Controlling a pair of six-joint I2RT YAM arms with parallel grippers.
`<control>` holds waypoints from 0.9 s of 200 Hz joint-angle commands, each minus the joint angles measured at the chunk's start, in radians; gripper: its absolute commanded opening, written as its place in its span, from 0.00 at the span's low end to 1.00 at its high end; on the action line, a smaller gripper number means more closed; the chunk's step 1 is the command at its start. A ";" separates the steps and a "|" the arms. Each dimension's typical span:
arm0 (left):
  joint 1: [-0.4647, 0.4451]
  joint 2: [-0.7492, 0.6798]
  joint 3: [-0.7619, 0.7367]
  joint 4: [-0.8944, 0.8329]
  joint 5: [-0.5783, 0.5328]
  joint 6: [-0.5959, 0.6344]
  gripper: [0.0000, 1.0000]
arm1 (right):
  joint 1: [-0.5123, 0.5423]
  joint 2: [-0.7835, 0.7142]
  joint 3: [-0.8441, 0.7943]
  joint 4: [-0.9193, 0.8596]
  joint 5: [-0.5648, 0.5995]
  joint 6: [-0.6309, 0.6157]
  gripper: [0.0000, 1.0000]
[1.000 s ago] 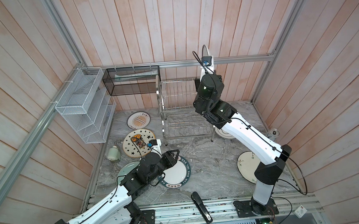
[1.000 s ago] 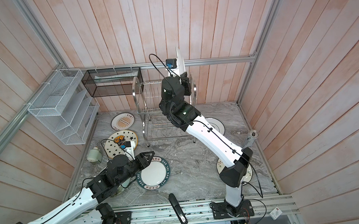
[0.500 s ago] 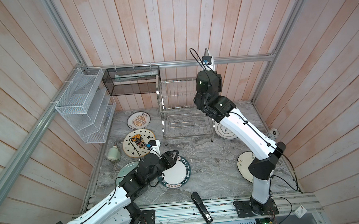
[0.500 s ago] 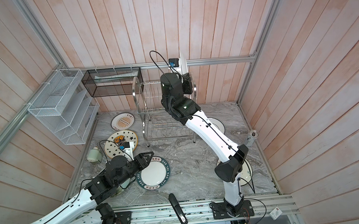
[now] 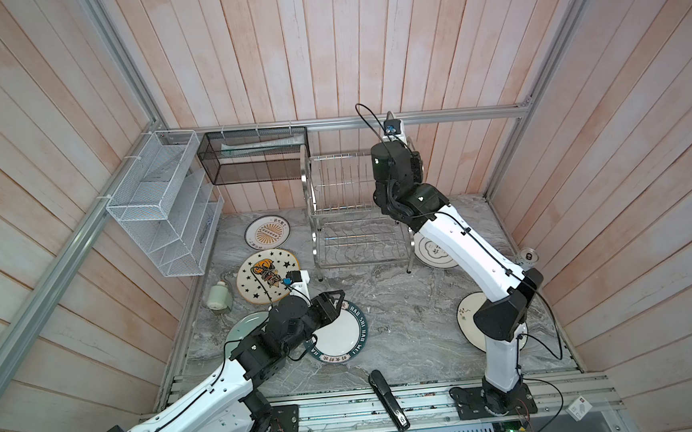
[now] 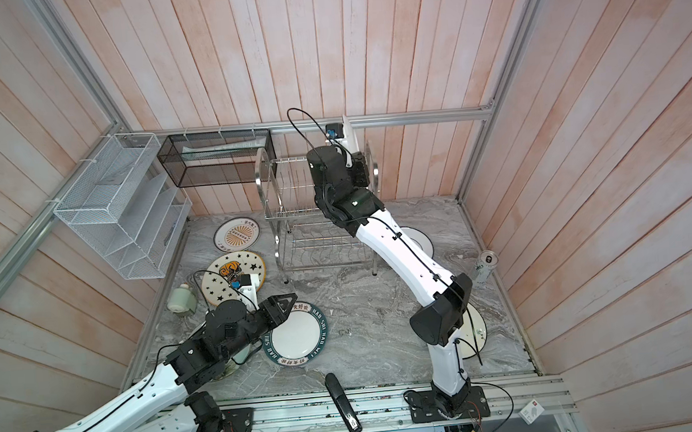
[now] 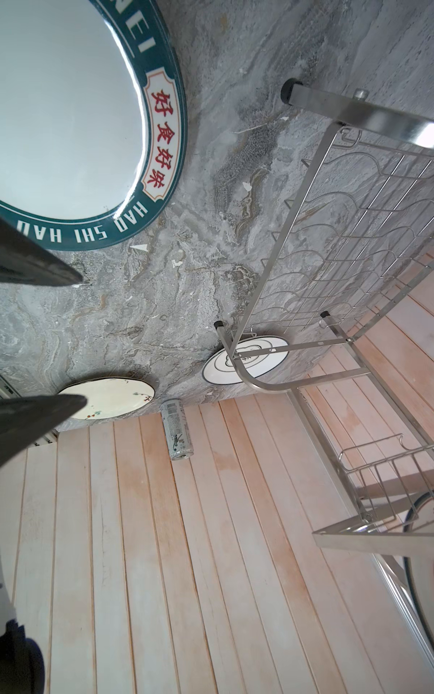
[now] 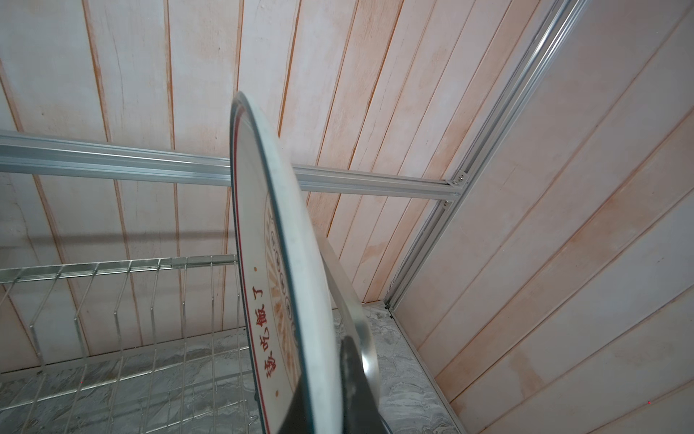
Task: Load the plates into the dish rack
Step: 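Carry the upright plate with the right gripper over the dish rack's upper tier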
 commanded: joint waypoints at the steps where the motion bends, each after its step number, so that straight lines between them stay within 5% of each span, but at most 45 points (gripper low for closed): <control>1: -0.003 -0.013 -0.010 -0.009 -0.022 0.001 0.48 | -0.008 0.004 0.023 0.000 0.001 0.037 0.00; 180: -0.004 -0.032 -0.016 -0.017 -0.021 -0.003 0.48 | -0.015 -0.027 -0.059 -0.103 -0.005 0.188 0.00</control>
